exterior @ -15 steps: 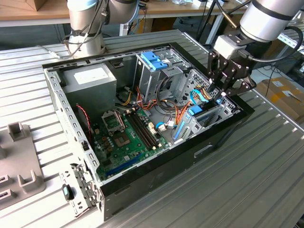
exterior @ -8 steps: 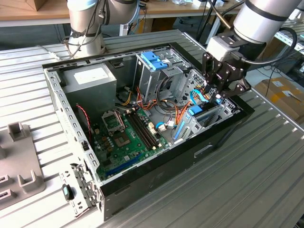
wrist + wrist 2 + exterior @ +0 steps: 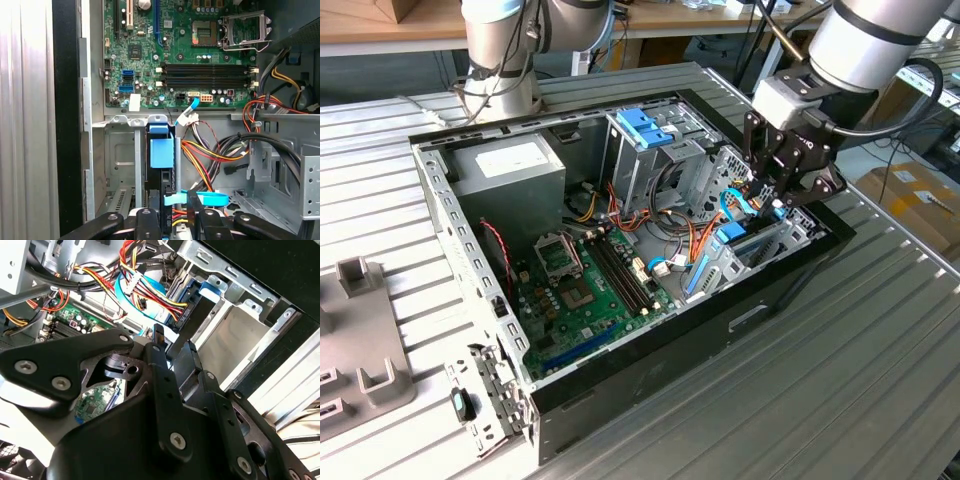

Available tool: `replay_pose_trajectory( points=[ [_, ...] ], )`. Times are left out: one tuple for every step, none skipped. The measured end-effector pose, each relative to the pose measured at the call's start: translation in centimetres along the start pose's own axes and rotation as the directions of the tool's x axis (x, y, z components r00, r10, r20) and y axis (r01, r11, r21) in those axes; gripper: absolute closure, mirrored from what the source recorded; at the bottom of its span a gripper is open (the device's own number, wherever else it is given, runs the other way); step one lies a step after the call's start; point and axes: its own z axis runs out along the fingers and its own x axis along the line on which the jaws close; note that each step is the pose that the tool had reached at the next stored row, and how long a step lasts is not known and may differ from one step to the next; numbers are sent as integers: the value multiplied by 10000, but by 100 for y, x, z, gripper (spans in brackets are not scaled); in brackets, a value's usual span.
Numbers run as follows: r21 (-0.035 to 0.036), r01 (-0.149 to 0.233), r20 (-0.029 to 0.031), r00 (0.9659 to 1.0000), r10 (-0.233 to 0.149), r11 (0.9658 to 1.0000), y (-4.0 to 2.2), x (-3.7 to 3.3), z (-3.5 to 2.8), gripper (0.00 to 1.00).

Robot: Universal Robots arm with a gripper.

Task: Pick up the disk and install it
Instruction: 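Insert the second disk wire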

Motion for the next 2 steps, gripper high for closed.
replay_pose_trajectory(
  points=[
    [0,0,0,10000,0,10000,0,0,0,65],
    [0,-1,0,10000,1,10000,0,0,0,65]
  ],
)
